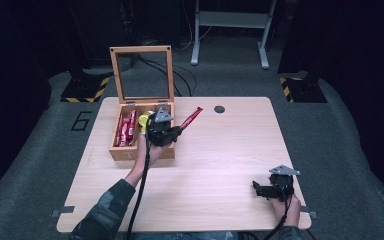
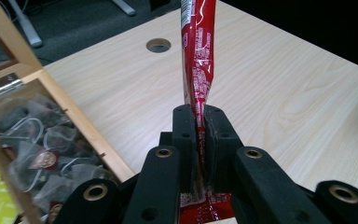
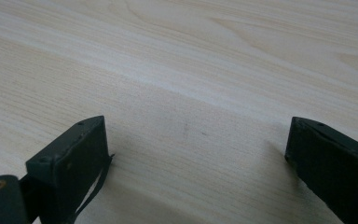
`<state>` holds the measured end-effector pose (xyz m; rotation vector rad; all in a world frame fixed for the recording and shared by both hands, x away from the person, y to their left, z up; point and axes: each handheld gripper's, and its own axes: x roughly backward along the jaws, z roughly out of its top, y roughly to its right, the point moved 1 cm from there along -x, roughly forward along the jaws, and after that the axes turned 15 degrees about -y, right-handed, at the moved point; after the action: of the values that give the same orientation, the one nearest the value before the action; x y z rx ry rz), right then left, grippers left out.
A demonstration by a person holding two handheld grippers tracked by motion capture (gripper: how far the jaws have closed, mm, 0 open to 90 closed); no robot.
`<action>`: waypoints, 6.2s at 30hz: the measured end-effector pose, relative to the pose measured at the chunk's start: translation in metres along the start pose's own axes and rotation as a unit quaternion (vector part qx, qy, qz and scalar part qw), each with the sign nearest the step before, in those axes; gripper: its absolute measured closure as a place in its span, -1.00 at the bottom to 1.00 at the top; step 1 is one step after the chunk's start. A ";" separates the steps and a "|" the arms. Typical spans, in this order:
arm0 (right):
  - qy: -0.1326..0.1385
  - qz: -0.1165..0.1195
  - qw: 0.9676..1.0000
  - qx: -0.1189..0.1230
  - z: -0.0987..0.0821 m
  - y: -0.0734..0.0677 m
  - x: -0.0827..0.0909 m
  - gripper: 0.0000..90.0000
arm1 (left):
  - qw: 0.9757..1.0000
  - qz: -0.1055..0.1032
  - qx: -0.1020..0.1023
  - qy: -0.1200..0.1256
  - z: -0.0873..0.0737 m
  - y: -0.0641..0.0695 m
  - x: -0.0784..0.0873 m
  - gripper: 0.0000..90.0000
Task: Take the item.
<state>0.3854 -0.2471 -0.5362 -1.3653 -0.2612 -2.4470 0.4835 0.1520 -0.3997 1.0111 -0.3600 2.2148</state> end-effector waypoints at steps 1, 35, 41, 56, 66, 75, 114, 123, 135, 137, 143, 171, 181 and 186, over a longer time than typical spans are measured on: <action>0.000 0.000 1.000 0.000 0.000 0.000 0.000 -0.88 | 1.000 -0.002 -0.001 -0.002 0.001 0.002 -0.002 0.86; 0.001 0.002 1.000 -0.003 0.000 -0.001 0.000 -0.87 | 0.999 -0.030 -0.022 -0.033 0.004 0.043 -0.053 0.86; 0.002 0.001 1.000 -0.002 0.000 -0.001 0.000 -0.87 | 0.998 -0.033 -0.022 -0.045 0.001 0.047 -0.063 0.86; 0.002 0.002 1.000 -0.004 0.000 -0.001 0.000 -0.87 | 0.996 -0.036 -0.028 -0.074 -0.006 0.059 -0.095 0.86; 0.002 0.001 1.000 -0.002 0.000 -0.001 0.000 -0.87 | 0.995 -0.034 -0.026 -0.092 -0.009 0.062 -0.113 0.85; 0.002 0.001 1.000 -0.002 0.000 -0.001 0.000 -0.87 | 0.993 -0.032 -0.019 -0.110 -0.015 0.060 -0.127 0.85; 0.001 0.001 1.000 -0.002 0.000 -0.001 0.000 -0.86 | 0.990 -0.057 -0.047 -0.123 -0.022 0.065 -0.105 -0.53; 0.003 0.001 1.000 -0.003 0.000 -0.001 0.000 -0.86 | 0.992 -0.058 -0.057 -0.100 -0.030 0.061 -0.074 -0.66; 0.003 0.001 1.000 -0.003 0.000 -0.001 0.000 -0.86 | 0.995 -0.049 -0.047 -0.073 -0.050 0.047 -0.037 -0.70; 0.003 0.000 1.000 -0.002 0.000 0.000 0.000 -0.86 | 0.995 -0.043 -0.045 -0.076 -0.054 0.043 -0.032 -0.73; 0.003 0.001 1.000 -0.005 0.000 -0.001 0.000 -0.86 | 0.996 -0.039 -0.036 -0.072 -0.069 0.035 -0.018 -0.79; 0.002 -0.001 1.000 -0.003 0.000 -0.001 0.000 -0.86 | 0.995 0.036 0.077 -0.054 -0.177 -0.023 0.035 -0.84; 0.006 -0.003 1.000 -0.004 0.000 -0.001 0.000 -0.86 | 0.987 0.063 0.121 -0.081 -0.224 -0.037 0.040 -0.89; 0.005 -0.004 1.000 -0.003 0.000 -0.001 0.000 -0.86 | 0.984 0.083 0.139 -0.078 -0.241 -0.043 0.041 -0.93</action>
<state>0.3847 -0.2464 -0.5362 -1.3566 -0.2571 -2.4632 0.3564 0.3211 -0.5292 1.3520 -0.2134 2.3884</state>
